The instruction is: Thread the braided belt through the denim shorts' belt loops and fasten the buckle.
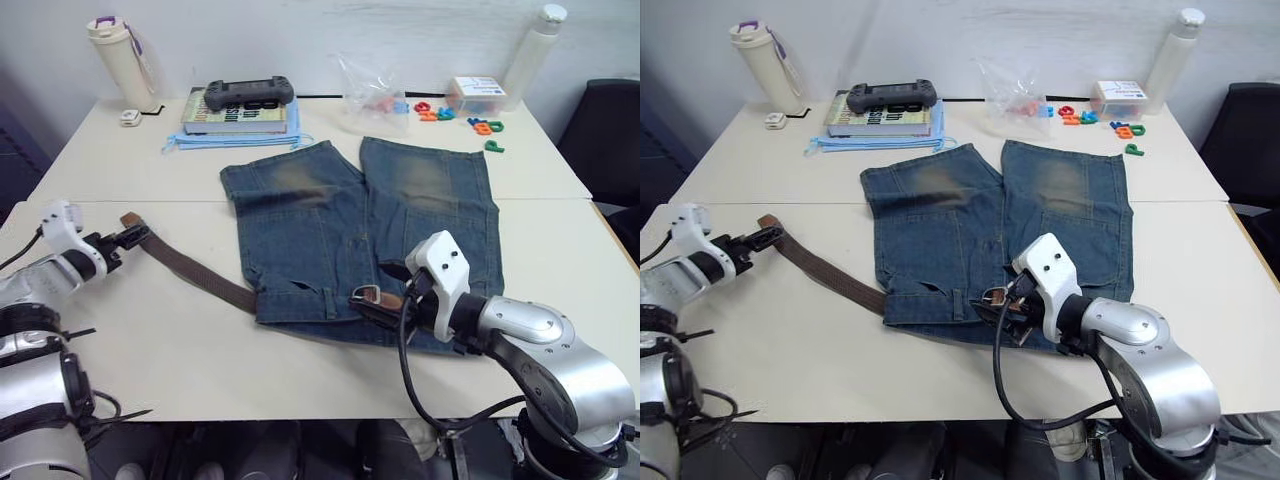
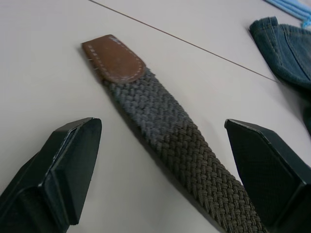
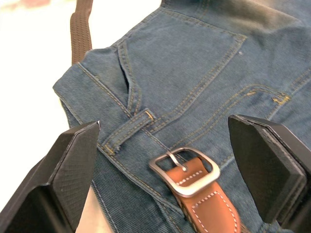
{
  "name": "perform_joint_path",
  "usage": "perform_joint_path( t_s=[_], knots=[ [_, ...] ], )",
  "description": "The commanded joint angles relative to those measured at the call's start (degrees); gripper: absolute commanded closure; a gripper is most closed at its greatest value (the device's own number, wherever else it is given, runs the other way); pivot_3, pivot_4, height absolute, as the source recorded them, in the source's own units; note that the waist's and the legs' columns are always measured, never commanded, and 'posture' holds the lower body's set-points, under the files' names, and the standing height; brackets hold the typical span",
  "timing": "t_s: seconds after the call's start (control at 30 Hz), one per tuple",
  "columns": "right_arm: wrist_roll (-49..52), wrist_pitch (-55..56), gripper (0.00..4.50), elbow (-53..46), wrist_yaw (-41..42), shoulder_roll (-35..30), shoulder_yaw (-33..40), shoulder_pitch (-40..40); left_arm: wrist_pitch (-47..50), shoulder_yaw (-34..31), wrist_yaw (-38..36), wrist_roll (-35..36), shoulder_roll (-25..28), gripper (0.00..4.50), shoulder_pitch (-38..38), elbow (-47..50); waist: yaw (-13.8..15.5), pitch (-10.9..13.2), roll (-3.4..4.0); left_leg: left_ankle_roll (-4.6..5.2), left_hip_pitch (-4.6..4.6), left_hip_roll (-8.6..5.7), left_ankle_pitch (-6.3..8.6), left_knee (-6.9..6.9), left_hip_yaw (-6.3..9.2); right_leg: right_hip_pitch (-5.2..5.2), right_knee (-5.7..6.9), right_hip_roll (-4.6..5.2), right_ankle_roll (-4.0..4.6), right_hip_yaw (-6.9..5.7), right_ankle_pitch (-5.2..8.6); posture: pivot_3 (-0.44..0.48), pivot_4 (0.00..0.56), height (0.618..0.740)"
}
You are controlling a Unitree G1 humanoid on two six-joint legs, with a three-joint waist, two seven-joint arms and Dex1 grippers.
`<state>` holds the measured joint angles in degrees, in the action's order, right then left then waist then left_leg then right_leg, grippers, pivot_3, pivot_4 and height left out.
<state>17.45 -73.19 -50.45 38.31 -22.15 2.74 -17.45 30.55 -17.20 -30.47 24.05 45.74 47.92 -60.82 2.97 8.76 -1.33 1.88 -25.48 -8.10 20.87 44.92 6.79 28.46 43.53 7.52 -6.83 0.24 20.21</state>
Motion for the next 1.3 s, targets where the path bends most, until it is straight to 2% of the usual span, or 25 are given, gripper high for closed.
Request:
perform_joint_path(
  t_s=[0.03, 0.3, 0.4, 0.67, 0.73, 0.9, 1.03, 1.17, 1.3],
  knots=[
    [3.1, 1.4, 0.0, -9.6, -2.5, -1.1, 1.0, -1.1, -0.9, 4.8, -2.0, -5.6, -3.1, 0.03, -0.4, -2.8, 0.2, 0.0, 0.08, 0.01, 0.0, -0.01, 0.0, 0.0, 0.0, -0.01, -0.01, 0.01, 0.0, 0.0, 0.0, 0.0, 0.15, 0.659],
    [7.8, 1.9, 0.0, -9.6, -7.0, -2.5, 1.2, -1.2, -5.7, 7.7, -2.6, -12.0, -6.3, 0.03, -1.3, -3.0, 1.2, -0.3, 0.58, 0.08, 0.03, -0.07, -0.01, -0.01, -0.01, -0.06, -0.05, 0.08, -0.04, 0.03, -0.01, 0.0, 0.15, 0.659],
    [9.0, 2.0, 0.0, -9.6, -8.1, -2.9, 1.4, -1.2, -6.8, 7.2, -2.7, -12.9, -6.6, 0.8, -1.4, -3.0, 1.5, -0.3, 0.6, 0.08, 0.03, -0.07, -0.01, -0.02, 0.0, -0.07, -0.07, 0.07, -0.04, 0.03, -0.01, 0.0, 0.15, 0.659],
    [11.9, 2.7, 0.0, -9.0, -11.0, -3.9, 1.5, -1.2, -9.4, 6.9, -3.7, -14.1, -7.8, 3.84, -1.5, -2.8, 1.8, -0.3, 0.6, 0.18, 0.03, -0.17, -0.01, -0.02, 0.11, -0.18, -0.26, 0.1, -0.11, 0.04, -0.05, 0.0, 0.15, 0.659],
    [12.6, 3.0, 0.0, -8.8, -11.6, -4.4, 1.7, -1.2, -10.5, 5.7, -4.3, -12.9, -8.3, 4.48, -1.9, -1.8, 1.9, -0.3, 0.62, 0.18, 0.03, -0.17, -0.01, -0.03, 0.12, -0.2, -0.28, 0.1, -0.12, 0.03, -0.05, 0.0, 0.15, 0.659],
    [14.5, 3.7, 0.0, -8.4, -12.8, -5.7, 2.2, -1.1, -13.1, 0.0, -3.9, -8.5, -8.8, 4.48, -3.0, 3.0, 1.8, -0.3, 0.61, 0.19, 0.05, -0.17, -0.04, -0.06, 0.24, -0.3, -0.37, 0.09, -0.15, -0.03, -0.07, 0.0, 0.15, 0.659],
    [16.0, 3.9, 0.0, -8.0, -13.9, -5.9, 3.2, -1.1, -17.1, -2.0, -3.6, -5.7, -11.0, 4.48, -9.5, 22.4, 1.3, -0.2, 0.42, 0.18, -0.05, -0.16, -0.04, -0.11, 0.26, -0.26, -0.51, 0.06, -0.19, -0.03, -0.09, 0.0, 0.15, 0.659],
    [18.3, 3.8, 0.0, -6.6, -15.6, -4.7, 4.8, -2.2, -26.2, 2.1, -0.6, -12.6, -11.1, 4.48, -18.6, 42.2, 0.1, 0.1, -0.04, 0.16, -0.29, -0.12, -0.05, -0.16, 0.27, -0.01, -0.55, 0.01, -0.2, -0.04, -0.1, 0.0, 0.15, 0.659],
    [20.3, 3.7, 0.0, -5.1, -17.0, -4.1, 5.8, -3.5, -37.0, 6.9, 3.1, -23.7, -8.4, 4.48, -24.7, 53.7, -0.5, 0.1, -0.03, 0.19, -0.33, -0.12, -0.06, -0.24, 0.24, 0.02, -0.72, 0.0, -0.2, -0.04, -0.11, 0.0, 0.15, 0.659]
  ],
)
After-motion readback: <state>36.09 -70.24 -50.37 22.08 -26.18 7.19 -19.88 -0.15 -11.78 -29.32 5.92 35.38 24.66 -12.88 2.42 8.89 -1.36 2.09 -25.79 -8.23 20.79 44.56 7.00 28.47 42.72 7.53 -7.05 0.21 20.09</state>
